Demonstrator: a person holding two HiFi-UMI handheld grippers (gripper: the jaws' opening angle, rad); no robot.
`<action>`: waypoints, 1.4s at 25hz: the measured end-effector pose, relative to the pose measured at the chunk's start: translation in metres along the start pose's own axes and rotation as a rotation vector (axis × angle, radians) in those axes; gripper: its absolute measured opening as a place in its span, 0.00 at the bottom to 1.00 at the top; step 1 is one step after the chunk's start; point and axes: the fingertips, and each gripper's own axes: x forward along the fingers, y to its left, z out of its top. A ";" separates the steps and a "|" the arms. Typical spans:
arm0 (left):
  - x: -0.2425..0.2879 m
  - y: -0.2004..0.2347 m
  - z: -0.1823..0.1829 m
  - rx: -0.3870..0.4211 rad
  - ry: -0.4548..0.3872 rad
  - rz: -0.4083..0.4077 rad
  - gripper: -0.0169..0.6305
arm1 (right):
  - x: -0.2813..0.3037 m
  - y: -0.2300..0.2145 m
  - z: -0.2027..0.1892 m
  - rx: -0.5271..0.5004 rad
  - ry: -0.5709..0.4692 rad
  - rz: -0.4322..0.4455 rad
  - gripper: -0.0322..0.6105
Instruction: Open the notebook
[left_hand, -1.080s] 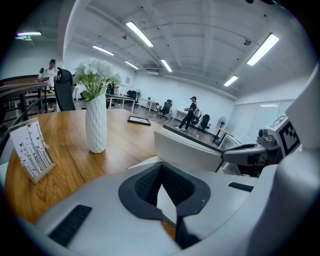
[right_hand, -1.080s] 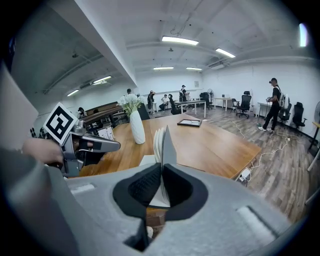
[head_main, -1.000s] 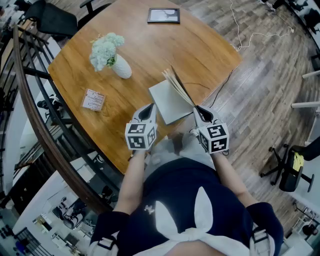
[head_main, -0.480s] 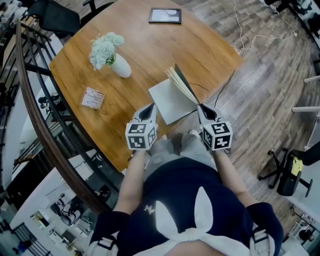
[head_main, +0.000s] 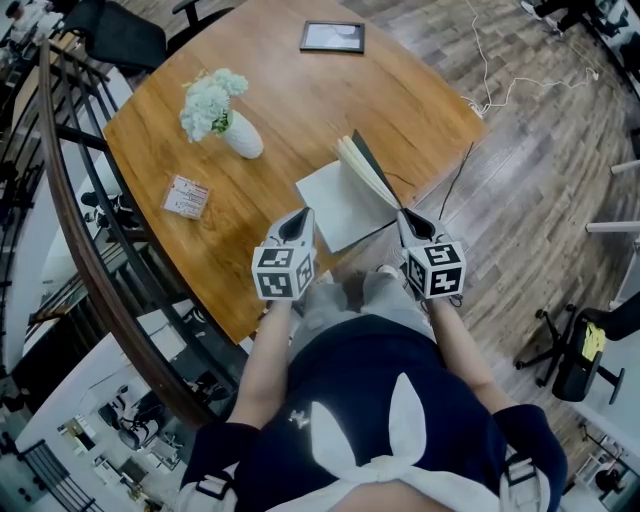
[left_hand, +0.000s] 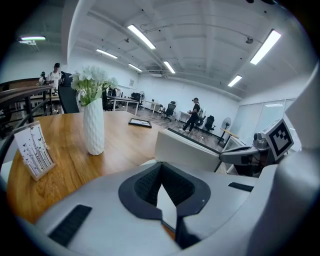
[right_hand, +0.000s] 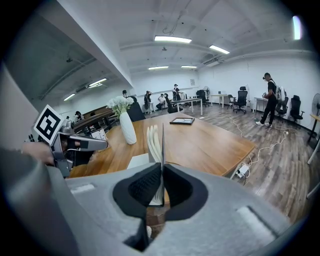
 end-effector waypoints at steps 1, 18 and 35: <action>0.000 -0.001 0.001 0.000 -0.002 0.001 0.05 | 0.000 -0.001 0.000 -0.002 0.001 0.001 0.08; -0.002 -0.002 -0.001 -0.017 -0.012 0.030 0.05 | 0.006 -0.011 -0.001 -0.034 0.021 0.014 0.09; 0.005 -0.013 -0.002 -0.035 -0.018 0.052 0.05 | 0.009 -0.030 -0.006 -0.040 0.038 0.027 0.09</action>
